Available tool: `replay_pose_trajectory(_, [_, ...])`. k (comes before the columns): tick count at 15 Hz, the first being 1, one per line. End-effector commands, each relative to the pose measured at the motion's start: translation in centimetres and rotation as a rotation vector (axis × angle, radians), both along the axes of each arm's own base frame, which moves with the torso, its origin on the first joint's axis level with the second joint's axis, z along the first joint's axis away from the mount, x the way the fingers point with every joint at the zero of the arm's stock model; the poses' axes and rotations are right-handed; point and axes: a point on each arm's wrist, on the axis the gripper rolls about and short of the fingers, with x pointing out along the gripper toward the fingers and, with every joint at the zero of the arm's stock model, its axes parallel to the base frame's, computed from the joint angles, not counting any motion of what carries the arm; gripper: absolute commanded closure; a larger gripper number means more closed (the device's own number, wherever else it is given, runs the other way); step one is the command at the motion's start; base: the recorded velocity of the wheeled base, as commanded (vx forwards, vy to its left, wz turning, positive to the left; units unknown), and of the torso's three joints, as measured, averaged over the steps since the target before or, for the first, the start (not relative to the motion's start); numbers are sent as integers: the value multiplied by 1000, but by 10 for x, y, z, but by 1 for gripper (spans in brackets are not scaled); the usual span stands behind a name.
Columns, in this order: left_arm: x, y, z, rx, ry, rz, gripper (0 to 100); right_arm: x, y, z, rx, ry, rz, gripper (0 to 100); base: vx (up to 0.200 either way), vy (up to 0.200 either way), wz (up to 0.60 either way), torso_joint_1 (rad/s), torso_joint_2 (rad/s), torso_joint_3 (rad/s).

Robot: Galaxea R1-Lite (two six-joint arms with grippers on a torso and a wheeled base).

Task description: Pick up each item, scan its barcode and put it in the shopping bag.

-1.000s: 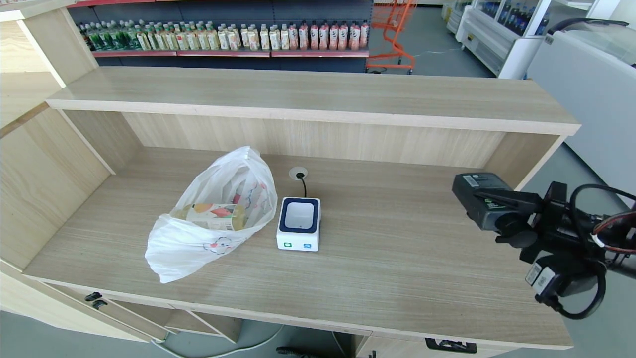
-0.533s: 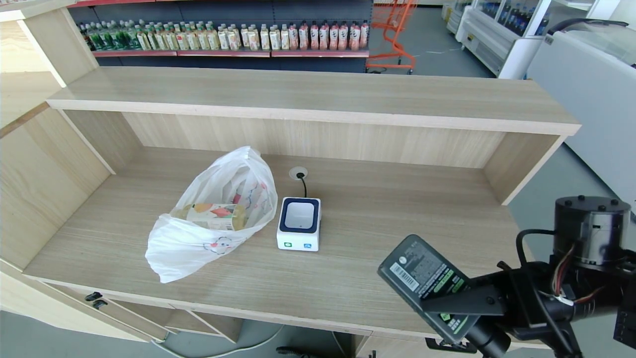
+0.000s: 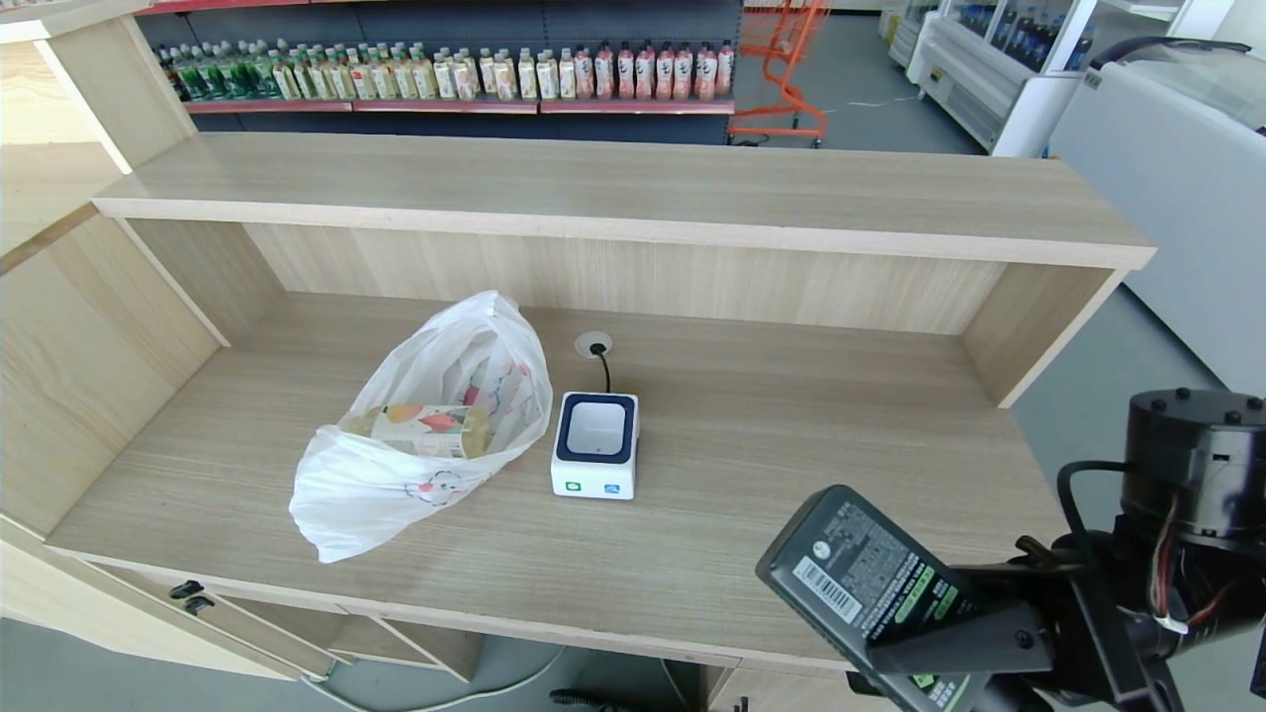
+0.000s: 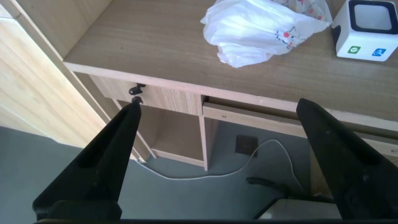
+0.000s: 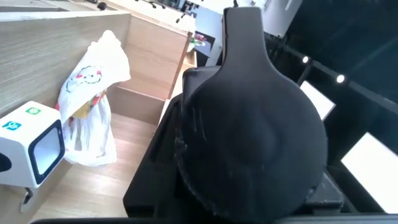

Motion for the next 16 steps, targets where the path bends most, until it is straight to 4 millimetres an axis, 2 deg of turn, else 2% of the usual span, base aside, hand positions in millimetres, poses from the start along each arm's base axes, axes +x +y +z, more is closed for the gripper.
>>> replay_pose_trajectory(1, [0, 0, 0, 0, 0, 1, 0, -2, 1, 1, 3, -15, 10, 100, 0, 0, 0, 0, 0, 0])
replay_pose_trajectory(16, [0, 0, 0, 0, 0, 1, 0, -10, 7, 14, 32, -71, 60, 100, 0, 0, 0, 0, 0, 0])
